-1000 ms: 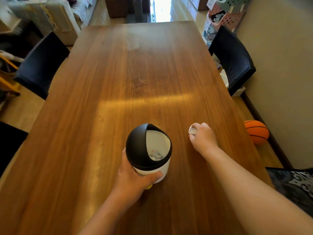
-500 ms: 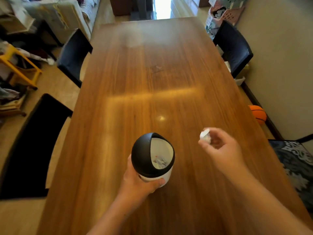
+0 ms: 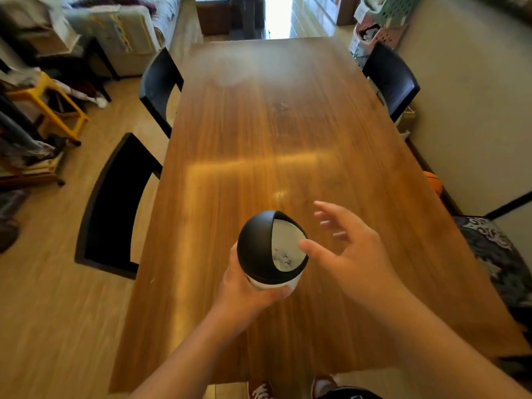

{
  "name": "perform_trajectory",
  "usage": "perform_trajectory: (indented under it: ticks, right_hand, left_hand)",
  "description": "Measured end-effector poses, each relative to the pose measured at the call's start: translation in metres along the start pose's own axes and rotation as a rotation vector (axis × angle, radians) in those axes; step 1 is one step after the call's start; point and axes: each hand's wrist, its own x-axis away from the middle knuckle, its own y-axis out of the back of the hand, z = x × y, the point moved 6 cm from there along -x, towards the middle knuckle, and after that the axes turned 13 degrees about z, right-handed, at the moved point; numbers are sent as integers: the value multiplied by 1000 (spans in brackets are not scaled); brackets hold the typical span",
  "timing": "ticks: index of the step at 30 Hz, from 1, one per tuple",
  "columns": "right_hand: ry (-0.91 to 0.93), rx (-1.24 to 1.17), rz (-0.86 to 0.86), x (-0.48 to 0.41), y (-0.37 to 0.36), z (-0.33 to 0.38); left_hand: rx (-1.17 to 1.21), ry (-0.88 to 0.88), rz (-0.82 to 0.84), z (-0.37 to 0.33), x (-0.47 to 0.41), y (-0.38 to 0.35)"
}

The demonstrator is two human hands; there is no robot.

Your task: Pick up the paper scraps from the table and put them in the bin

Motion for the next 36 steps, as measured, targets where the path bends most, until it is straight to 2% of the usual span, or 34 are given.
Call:
perform_trajectory:
  ticks: [3,10,14,22,36]
  right_hand:
    - [-68,-19,-16,21,0,-32]
    - [-466,160,262,70,-19,-177]
    - [-622,324,264,90,-20,-247]
    - [-588,641,272,101,-19,-289]
    - [-531,732,302,103,-18,-286]
  left_hand:
    - [-17,3,-22,1,12,2]
    - [-38,77,-48,21,28,-19]
    - [-108,134,-92,32,34,-41]
    - [-178,215,-99,56,34,-76]
    - [-246,242,-122,70,41,-94]
